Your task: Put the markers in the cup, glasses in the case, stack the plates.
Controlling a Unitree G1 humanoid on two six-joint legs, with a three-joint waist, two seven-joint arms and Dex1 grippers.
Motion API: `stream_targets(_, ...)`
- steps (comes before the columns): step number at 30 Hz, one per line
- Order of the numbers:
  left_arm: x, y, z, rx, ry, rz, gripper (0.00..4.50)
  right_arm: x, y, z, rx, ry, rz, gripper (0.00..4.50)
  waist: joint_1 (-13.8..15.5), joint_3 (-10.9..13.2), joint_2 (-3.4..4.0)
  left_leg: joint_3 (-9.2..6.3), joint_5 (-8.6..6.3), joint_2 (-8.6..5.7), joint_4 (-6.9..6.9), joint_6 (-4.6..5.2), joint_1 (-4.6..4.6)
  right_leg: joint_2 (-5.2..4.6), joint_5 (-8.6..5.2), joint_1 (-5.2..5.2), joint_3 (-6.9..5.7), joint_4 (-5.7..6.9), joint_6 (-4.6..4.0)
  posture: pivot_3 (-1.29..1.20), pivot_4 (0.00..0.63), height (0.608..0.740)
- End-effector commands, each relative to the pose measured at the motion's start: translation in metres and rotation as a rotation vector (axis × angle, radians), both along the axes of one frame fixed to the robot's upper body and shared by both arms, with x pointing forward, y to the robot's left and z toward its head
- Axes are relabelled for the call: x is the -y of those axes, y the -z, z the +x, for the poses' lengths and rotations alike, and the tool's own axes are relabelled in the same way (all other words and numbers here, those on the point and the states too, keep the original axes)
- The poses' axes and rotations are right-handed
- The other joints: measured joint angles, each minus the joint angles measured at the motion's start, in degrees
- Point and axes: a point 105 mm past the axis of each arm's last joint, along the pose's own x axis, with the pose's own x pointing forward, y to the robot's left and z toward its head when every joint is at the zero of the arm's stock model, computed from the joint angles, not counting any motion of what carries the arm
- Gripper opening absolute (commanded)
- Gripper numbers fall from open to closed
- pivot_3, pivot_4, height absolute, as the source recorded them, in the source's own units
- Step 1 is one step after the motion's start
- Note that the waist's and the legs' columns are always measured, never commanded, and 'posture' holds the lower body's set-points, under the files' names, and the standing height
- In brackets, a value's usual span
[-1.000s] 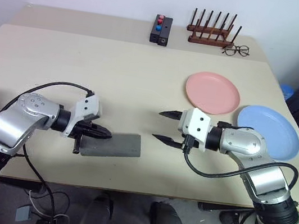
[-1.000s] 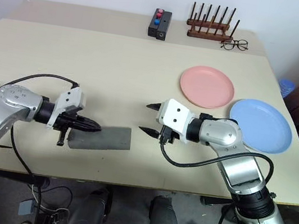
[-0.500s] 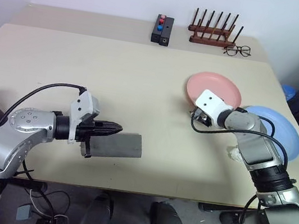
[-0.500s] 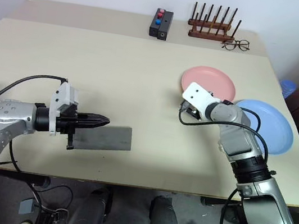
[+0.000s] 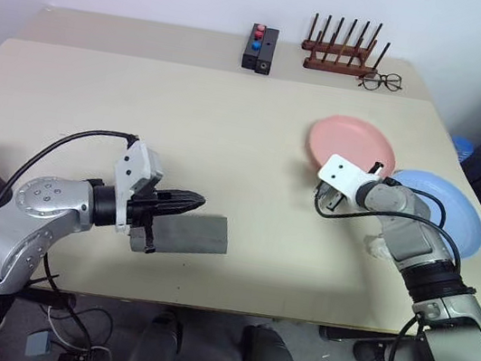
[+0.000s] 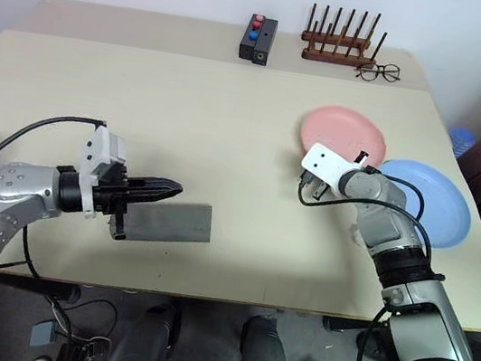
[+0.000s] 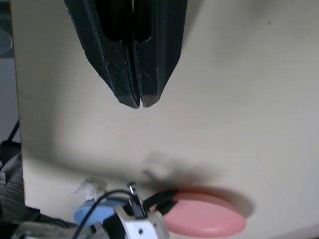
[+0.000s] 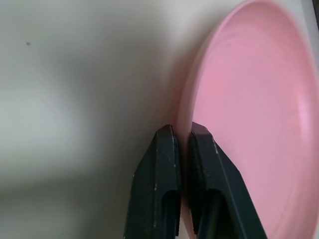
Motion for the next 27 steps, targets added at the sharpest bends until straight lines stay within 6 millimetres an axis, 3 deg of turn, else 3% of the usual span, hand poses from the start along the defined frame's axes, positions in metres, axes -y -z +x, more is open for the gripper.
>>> stream_targets(1,0.012,-0.007,-0.002,0.039,0.03,-0.027,0.0,-0.007,-0.044,-0.005,0.186,-0.086,-0.041,0.08,0.02,0.01,0.02,0.0,0.0,0.0,0.0,0.0,0.0,0.0,0.0,0.0,0.0,0.0,0.0,0.0,0.15,0.738)
stream_targets(5,0.019,-0.007,0.002,0.044,0.032,-0.049,0.0,0.009,-0.07,-0.019,0.248,-0.084,-0.069,0.08,0.32,0.03,0.05,0.0,0.0,-0.01,0.01,0.0,-0.02,-0.01,0.0,0.0,0.0,0.0,0.01,0.0,0.15,0.738)
stream_targets(9,0.025,-0.007,0.005,0.04,0.043,-0.075,0.0,0.053,-0.079,-0.048,0.188,-0.046,-0.082,0.08,1.39,0.03,0.05,0.0,0.0,-0.02,0.03,0.0,-0.01,-0.01,-0.02,0.05,0.0,-0.04,0.01,0.0,0.15,0.738)
stream_targets(13,0.029,-0.005,0.009,0.029,0.06,-0.079,0.0,0.097,-0.068,-0.074,0.095,0.052,-0.087,0.08,1.53,0.02,0.06,0.01,0.0,-0.02,0.06,0.0,0.02,-0.02,-0.02,0.09,0.0,-0.06,-0.01,0.0,0.15,0.738)
stream_targets(18,0.033,-0.003,0.014,0.027,0.078,-0.083,0.0,0.124,-0.049,-0.099,-0.012,0.129,-0.058,0.08,1.11,-0.02,0.13,0.01,0.0,-0.02,0.09,0.01,0.04,-0.01,-0.02,0.11,0.02,-0.05,-0.02,0.0,0.15,0.738)
stream_targets(21,0.033,-0.002,0.015,0.028,0.08,-0.086,0.0,0.132,-0.038,-0.107,-0.063,0.135,-0.102,0.97,0.79,-0.04,0.19,0.02,0.0,-0.01,0.08,0.01,0.08,-0.01,-0.01,0.12,0.03,-0.02,-0.03,0.0,0.15,0.738)
stream_targets(25,0.031,-0.002,0.016,0.026,0.079,-0.088,0.0,0.123,-0.048,-0.106,-0.024,0.118,-0.026,2.91,0.32,-0.04,0.19,0.02,0.0,-0.02,0.09,0.0,0.09,-0.01,-0.01,0.13,0.04,-0.02,-0.02,0.0,0.15,0.738)
stream_targets(27,0.029,-0.002,0.017,0.026,0.077,-0.089,0.0,0.118,-0.05,-0.108,-0.031,0.101,0.005,2.91,0.23,-0.04,0.19,0.02,0.0,-0.02,0.09,0.0,0.09,-0.01,-0.01,0.13,0.04,-0.02,-0.02,0.0,0.15,0.738)
